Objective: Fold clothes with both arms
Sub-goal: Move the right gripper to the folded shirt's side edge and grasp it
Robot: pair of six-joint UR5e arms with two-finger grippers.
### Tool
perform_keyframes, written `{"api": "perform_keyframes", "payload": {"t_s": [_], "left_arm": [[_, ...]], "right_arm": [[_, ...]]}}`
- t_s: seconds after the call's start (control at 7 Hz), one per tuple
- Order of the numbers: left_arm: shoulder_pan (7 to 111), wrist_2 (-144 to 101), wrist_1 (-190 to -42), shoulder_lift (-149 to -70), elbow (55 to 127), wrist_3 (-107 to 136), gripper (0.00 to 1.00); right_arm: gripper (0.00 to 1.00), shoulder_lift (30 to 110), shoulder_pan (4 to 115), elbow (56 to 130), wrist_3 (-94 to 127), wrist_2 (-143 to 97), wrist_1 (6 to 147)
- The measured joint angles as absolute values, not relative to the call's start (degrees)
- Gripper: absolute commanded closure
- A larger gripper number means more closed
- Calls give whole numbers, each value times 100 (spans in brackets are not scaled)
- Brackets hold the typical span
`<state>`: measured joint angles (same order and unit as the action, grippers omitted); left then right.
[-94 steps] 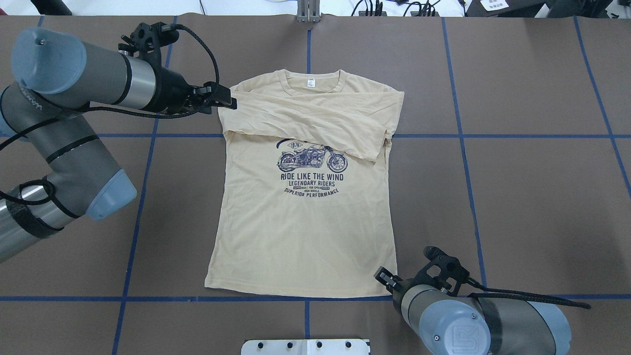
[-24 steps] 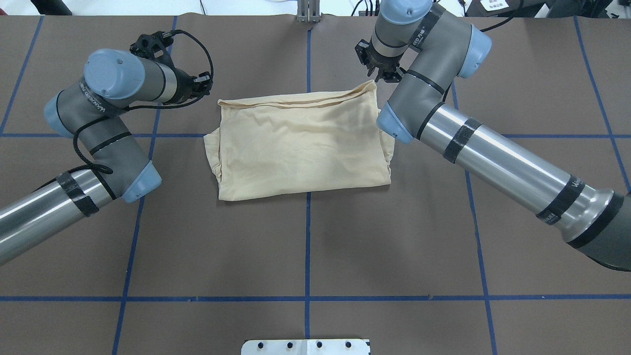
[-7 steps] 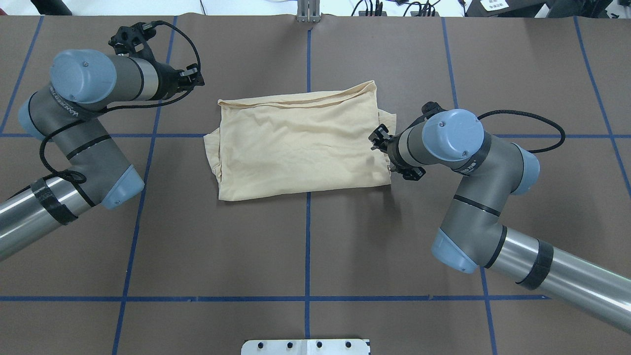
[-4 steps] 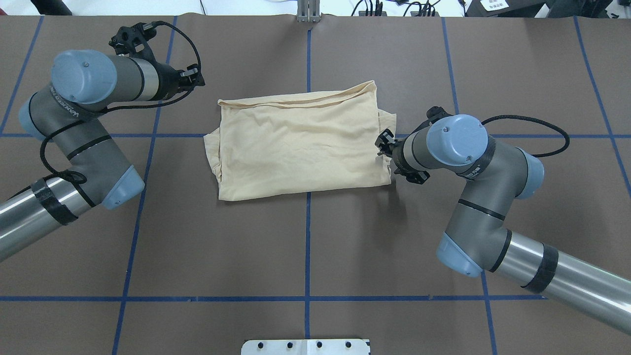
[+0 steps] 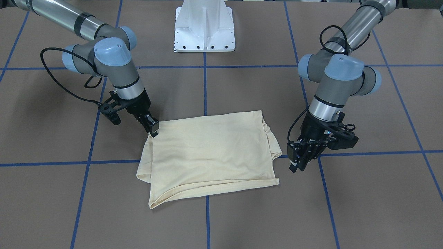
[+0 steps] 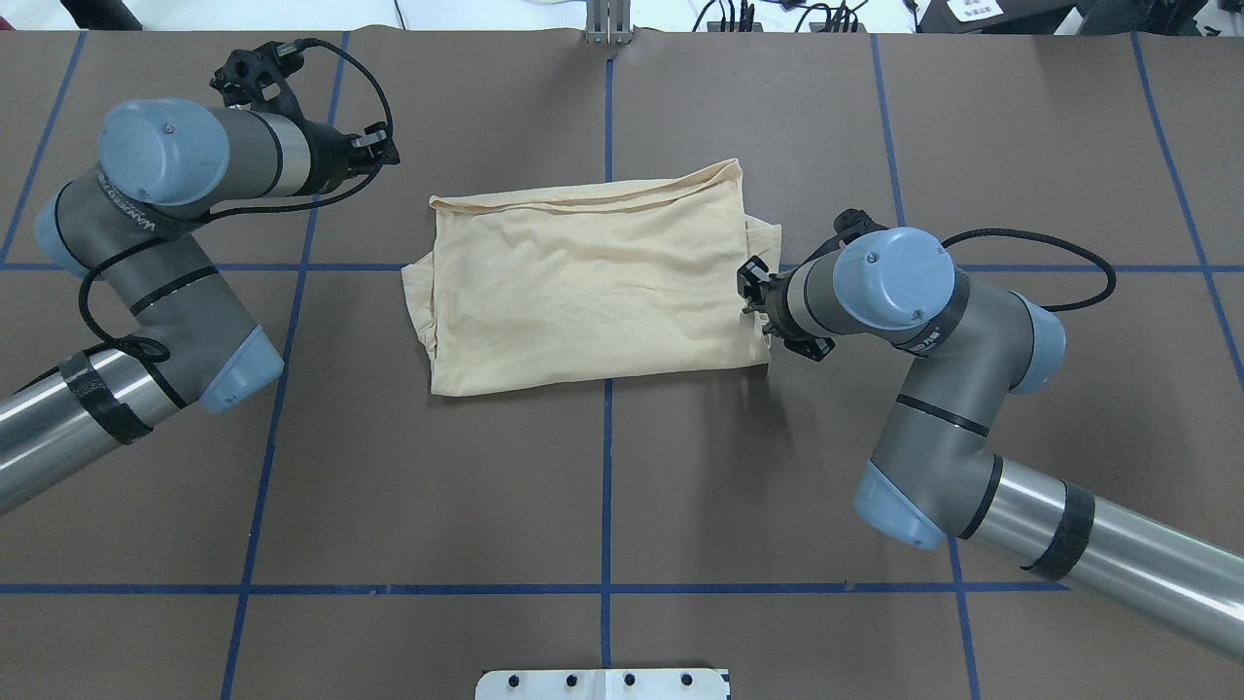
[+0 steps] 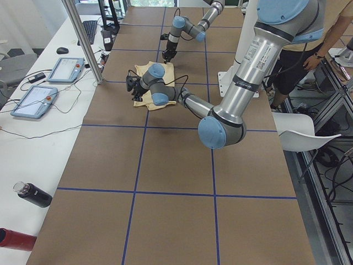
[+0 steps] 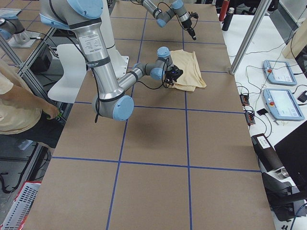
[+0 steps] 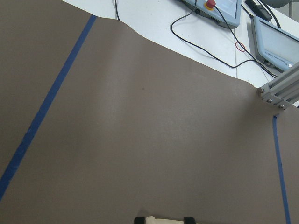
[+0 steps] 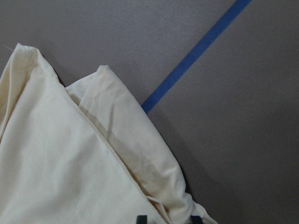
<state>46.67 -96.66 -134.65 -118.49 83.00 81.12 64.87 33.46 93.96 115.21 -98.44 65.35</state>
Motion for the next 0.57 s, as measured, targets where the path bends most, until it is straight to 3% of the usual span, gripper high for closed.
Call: {"api": "perform_keyframes", "payload": {"t_s": [0.14, 0.29, 0.43, 0.57], "left_arm": [[4667, -9650, -13465, -11848, 8300, 8112, 61], [4667, -9644, -13465, -11848, 8302, 8114, 61], [4667, -9642, -13465, -11848, 8303, 8118, 61], [4667, -9642, -13465, -11845, 8300, 8120, 61]], "right_arm": [[55, 6496, 3302, 9412, 11522, -9779, 6537], [85, 6506, 3268, 9421, 11527, -9722, 6538], [100, 6517, 3252, 9439, 11545, -9697, 6541], [100, 6534, 3248, 9481, 11572, -9692, 6547]]}}
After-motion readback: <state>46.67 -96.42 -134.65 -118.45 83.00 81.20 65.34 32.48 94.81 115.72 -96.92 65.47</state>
